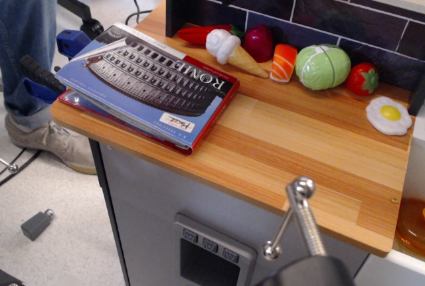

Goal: Open book

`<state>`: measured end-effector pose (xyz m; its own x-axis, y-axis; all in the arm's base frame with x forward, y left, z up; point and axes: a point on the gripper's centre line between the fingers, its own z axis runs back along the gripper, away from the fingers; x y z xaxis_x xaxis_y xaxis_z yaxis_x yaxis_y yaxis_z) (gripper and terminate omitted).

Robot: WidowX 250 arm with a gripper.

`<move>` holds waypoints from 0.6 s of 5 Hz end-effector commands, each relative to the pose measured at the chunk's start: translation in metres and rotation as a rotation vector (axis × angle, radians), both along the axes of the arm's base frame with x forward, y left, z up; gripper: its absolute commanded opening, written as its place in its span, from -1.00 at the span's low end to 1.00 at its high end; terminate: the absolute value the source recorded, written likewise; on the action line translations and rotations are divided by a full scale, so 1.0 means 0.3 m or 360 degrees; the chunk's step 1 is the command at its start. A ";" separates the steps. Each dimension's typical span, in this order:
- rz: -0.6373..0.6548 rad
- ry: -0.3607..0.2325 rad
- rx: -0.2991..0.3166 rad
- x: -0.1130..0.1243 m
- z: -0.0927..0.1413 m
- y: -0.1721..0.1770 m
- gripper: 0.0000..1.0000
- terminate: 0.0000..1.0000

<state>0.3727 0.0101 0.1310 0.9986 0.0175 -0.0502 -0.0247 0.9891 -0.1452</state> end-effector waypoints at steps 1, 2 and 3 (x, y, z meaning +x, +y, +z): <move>0.0000 0.0000 0.0000 0.000 0.000 0.000 1.00 -1.00; -0.0016 0.0018 -0.0034 0.028 0.025 0.089 1.00 -1.00; -0.0086 0.0050 -0.0104 0.051 0.052 0.192 1.00 -1.00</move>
<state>0.3838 0.0768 0.1231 0.9893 -0.0344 -0.1421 0.0010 0.9735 -0.2286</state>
